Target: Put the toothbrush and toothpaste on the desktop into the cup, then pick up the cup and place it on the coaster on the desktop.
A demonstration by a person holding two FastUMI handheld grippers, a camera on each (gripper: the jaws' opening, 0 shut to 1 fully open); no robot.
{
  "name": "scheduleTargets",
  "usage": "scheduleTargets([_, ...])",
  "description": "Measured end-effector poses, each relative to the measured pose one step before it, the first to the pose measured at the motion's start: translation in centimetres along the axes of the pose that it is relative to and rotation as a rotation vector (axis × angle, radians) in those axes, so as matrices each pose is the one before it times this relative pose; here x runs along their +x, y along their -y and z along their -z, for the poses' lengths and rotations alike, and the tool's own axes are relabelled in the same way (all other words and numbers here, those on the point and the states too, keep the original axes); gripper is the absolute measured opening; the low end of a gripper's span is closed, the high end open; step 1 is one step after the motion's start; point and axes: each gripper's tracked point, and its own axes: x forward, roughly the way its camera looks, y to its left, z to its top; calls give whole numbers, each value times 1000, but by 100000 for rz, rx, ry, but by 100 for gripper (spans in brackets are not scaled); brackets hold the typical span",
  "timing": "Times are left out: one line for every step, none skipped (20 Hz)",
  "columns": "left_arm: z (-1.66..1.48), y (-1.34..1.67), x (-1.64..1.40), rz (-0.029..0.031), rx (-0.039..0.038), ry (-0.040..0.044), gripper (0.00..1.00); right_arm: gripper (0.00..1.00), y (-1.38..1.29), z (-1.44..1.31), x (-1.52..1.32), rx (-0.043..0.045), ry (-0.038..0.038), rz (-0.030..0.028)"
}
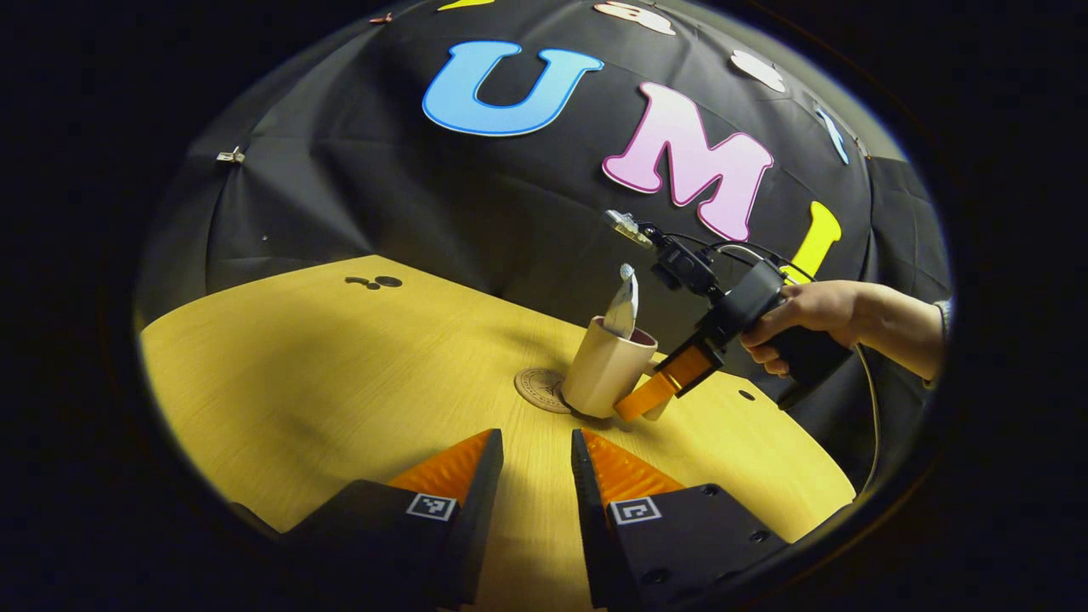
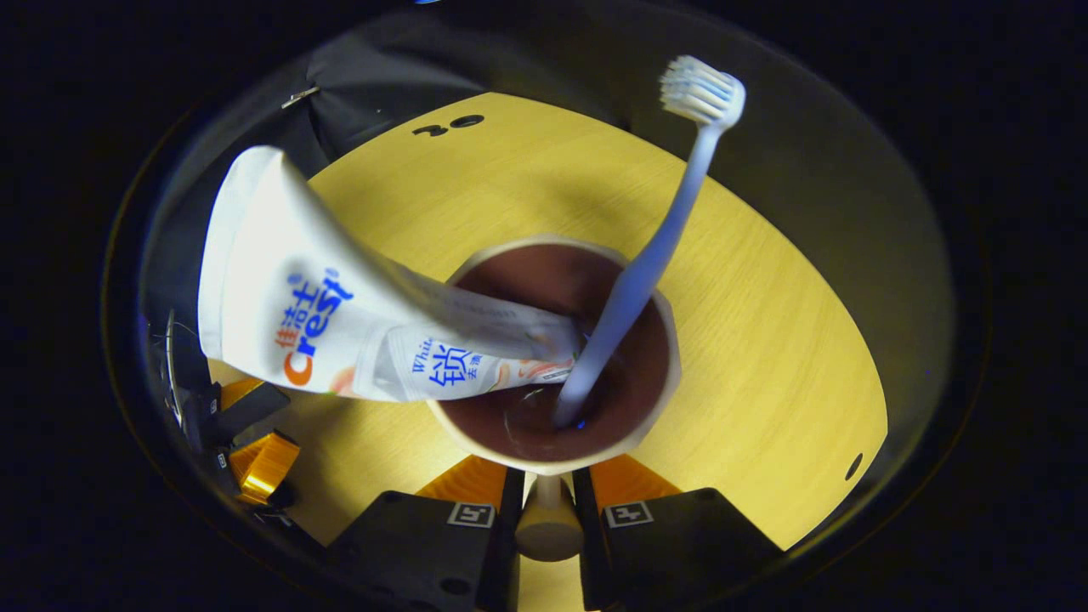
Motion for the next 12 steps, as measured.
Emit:
scheduleTargets([105,-306,-183,-663,-51,-214,52,32,-155,-353,1,-1047,892,506])
scheduleTargets([48,-271,-203,-549,-192,-54,52,32,-216,-610,130,-463,811,33])
scheduleTargets([-66,-237,-177,-308,-335,35,52,32,-359,-391,69,203,853,-394])
scheduleTargets([272,360,-282,-192,-273,220,52,31,-57,-396,-22,249,476,-160])
scheduleTargets([217,138,-255,-184,-147,187,52,32,-28,-346,192,63,405,174])
scheduleTargets([-54,13,-136,-206,35,112,52,32,-33,-303,251,293,414,181])
scheduleTargets([-14,-47,-86,-165,76,140,52,32,-125,-198,365,383,14,40])
scheduleTargets([-146,44,-46,-60,-2,-37,52,31,-73,-3,47,12,12,-213])
scheduleTargets([-110,-108,-4,-101,-6,57,52,32,-63,-111,132,-113,-31,-201])
scheduleTargets([-110,3,113,98,-36,-72,52,32,2,-36,142,-50,-154,-28])
scheduleTargets([110,-396,226,-53,25,-91,52,32,-19,1,88,-61,-71,177])
scheduleTargets([6,-58,209,126,32,-44,52,32,19,35,155,-164,0,195])
